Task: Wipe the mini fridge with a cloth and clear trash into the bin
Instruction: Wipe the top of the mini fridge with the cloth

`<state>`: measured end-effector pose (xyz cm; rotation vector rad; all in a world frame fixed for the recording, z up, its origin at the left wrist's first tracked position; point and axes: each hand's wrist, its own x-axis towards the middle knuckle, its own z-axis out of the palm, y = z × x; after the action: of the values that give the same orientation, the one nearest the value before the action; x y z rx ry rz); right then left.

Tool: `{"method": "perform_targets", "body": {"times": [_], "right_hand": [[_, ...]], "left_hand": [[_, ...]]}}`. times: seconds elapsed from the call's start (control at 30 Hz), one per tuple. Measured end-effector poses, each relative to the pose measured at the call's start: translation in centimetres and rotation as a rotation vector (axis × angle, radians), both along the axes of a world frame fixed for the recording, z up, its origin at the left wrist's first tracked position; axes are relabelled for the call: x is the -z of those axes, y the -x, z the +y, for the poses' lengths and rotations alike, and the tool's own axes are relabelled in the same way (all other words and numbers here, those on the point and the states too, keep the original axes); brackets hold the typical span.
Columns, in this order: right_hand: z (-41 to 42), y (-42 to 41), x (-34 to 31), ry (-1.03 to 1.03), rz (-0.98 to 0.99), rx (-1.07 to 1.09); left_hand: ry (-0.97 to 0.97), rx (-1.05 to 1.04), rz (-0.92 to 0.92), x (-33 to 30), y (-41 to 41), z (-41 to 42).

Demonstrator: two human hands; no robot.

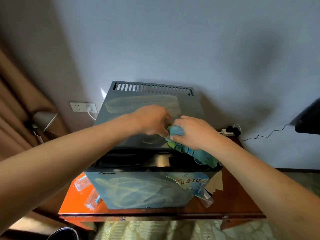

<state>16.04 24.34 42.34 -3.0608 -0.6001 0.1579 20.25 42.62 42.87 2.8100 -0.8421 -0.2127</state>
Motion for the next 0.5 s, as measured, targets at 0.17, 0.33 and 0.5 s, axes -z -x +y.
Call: {"method": "perform_targets", "body": {"times": [0.17, 0.33, 0.5], "right_hand": [[2.0, -2.6, 0.6, -0.027, -0.113, 0.112], [2.4, -2.1, 0.5, -0.022, -0.094, 0.117], [0.1, 0.9, 0.1, -0.022, 0.007, 0.061]], "left_hand": [[-0.009, -0.077, -0.069, -0.6, -1.9, 0.5], [0.037, -0.066, -0.012, -0.6, -2.1, 1.1], [0.079, 0.05, 0.035, 0.2, -0.5, 0.1]]}}
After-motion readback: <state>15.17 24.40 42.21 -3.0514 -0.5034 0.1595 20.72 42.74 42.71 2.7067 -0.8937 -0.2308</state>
